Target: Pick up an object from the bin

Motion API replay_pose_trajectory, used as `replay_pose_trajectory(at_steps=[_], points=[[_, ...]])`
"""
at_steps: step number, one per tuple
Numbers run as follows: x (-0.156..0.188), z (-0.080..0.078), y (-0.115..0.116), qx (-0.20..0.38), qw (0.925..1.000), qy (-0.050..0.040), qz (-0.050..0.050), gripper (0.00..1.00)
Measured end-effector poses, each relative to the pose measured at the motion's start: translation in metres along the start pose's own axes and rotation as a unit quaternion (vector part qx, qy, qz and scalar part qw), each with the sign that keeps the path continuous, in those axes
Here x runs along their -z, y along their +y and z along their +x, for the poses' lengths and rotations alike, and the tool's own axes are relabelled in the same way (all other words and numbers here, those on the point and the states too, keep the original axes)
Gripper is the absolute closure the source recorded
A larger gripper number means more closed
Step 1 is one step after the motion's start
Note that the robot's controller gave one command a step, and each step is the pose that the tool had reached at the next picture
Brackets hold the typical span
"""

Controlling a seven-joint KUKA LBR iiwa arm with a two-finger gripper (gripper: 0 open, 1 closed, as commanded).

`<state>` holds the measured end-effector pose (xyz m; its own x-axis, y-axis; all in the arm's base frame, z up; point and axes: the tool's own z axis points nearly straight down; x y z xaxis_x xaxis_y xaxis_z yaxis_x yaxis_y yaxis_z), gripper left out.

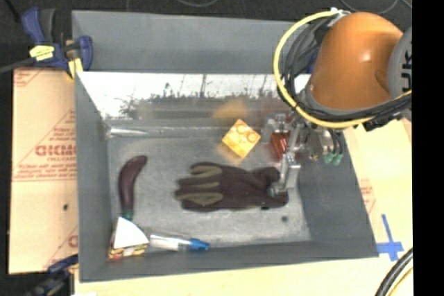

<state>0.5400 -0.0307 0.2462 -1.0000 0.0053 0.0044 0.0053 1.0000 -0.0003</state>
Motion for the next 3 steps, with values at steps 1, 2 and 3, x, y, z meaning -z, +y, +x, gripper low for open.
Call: replay_pose_trajectory(at_steps=[1, 2, 3], points=[[0.004, -0.001, 0.000, 0.000, 1.0000, -0.0041, 0.000, 0.00], [-0.020, -0.002, 0.004, 0.026, 0.9996, -0.0076, 0.001, 0.00], [-0.075, 0.017, 0.022, 0.028, 0.9996, -0.0065, 0.000, 0.00]])
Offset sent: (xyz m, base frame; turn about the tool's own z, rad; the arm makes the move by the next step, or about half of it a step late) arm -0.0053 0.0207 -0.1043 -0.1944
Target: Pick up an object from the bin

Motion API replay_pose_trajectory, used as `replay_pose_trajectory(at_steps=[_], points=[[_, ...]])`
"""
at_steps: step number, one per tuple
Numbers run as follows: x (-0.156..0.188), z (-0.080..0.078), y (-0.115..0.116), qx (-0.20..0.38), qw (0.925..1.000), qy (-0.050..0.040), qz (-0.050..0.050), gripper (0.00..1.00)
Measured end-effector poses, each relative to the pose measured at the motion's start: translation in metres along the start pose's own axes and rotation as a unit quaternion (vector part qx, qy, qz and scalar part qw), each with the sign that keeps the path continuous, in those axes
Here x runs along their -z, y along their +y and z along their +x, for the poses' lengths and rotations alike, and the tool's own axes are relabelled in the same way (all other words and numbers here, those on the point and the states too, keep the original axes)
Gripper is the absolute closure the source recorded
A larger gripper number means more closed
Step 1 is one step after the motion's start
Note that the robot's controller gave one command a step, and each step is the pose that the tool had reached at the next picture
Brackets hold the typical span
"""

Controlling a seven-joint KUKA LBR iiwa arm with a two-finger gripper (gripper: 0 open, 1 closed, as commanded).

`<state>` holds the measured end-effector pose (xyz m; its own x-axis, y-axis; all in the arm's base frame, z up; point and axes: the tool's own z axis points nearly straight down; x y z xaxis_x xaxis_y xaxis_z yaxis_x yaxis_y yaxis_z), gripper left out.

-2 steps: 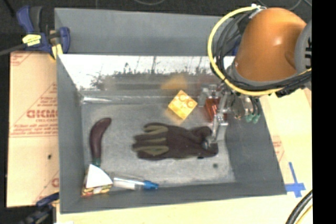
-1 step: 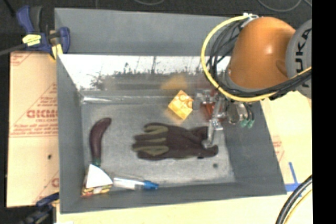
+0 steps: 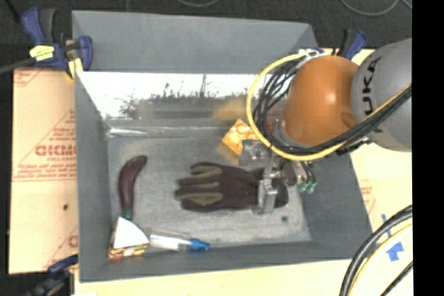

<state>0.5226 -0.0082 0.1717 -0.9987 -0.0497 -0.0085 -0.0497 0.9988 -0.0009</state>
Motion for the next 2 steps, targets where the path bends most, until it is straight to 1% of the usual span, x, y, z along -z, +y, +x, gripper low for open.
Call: replay_pose_trajectory(at_steps=[1, 2], points=[[-0.041, 0.003, 0.007, 0.008, 1.0000, 0.0002, 0.000, 0.00], [-0.061, -0.008, 0.005, 0.055, 0.9985, -0.0001, 0.000, 0.00]])
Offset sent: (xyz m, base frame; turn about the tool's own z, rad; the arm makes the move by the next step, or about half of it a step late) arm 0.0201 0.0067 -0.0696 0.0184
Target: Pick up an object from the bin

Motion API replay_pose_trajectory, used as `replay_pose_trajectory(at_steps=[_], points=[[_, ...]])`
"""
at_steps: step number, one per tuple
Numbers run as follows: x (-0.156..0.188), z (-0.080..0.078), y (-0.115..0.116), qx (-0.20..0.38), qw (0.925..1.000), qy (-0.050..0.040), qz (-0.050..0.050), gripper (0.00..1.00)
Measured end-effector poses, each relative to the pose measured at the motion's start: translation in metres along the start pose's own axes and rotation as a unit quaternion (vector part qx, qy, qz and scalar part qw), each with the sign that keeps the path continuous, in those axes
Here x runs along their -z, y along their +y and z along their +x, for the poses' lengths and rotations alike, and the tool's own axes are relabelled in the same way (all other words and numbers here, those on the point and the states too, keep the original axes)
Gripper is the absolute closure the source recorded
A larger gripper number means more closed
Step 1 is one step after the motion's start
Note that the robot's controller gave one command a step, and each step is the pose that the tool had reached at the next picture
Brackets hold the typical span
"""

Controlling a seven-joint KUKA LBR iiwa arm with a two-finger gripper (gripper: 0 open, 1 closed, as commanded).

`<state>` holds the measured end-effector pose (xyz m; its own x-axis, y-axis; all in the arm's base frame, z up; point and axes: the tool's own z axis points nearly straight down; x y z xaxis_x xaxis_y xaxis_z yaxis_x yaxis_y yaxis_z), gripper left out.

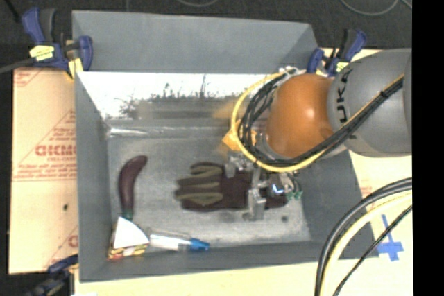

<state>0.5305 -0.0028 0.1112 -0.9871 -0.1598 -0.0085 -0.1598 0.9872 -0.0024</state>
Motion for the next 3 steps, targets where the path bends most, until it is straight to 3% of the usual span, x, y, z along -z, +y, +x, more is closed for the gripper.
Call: replay_pose_trajectory(at_steps=[1, 3], points=[[-0.0394, -0.0127, 0.0036, -0.148, 0.9890, -0.0025, 0.000, 1.00], [-0.0394, -0.0128, 0.0035, -0.147, 0.9892, -0.0026, 0.000, 1.00]])
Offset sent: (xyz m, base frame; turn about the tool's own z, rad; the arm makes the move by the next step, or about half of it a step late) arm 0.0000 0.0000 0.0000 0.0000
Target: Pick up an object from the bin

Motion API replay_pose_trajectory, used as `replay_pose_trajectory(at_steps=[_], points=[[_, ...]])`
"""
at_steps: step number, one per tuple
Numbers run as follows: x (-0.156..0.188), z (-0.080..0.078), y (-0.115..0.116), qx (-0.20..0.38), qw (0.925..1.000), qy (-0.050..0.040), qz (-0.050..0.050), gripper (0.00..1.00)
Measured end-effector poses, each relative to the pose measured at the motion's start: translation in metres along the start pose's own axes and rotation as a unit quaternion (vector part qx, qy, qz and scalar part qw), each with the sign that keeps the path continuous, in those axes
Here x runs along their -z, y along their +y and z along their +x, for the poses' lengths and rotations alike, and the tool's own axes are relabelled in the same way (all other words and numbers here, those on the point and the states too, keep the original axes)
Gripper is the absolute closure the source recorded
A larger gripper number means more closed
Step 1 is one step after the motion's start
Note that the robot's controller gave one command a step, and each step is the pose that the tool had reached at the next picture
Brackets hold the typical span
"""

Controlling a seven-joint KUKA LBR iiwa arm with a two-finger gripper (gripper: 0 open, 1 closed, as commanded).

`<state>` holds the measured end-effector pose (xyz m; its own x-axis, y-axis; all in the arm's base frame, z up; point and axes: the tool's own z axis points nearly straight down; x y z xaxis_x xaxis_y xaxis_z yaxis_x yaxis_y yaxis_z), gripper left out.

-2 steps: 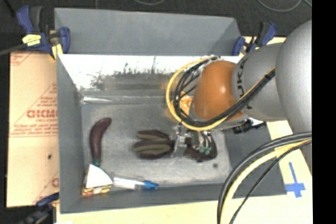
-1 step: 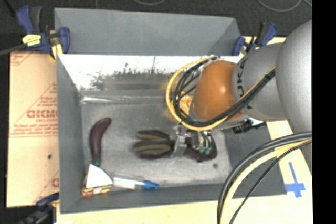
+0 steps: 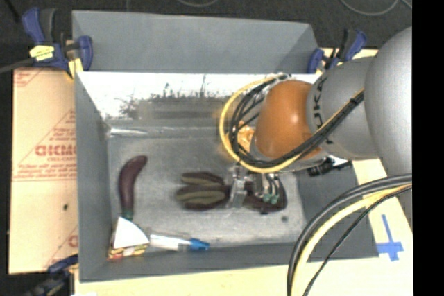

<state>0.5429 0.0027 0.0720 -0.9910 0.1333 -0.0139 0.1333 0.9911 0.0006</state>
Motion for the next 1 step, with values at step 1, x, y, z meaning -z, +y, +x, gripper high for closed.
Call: replay_pose_trajectory(at_steps=[1], points=[[0.1480, -0.0108, 0.0037, 0.013, 0.9999, -0.0024, 0.000, 1.00]])
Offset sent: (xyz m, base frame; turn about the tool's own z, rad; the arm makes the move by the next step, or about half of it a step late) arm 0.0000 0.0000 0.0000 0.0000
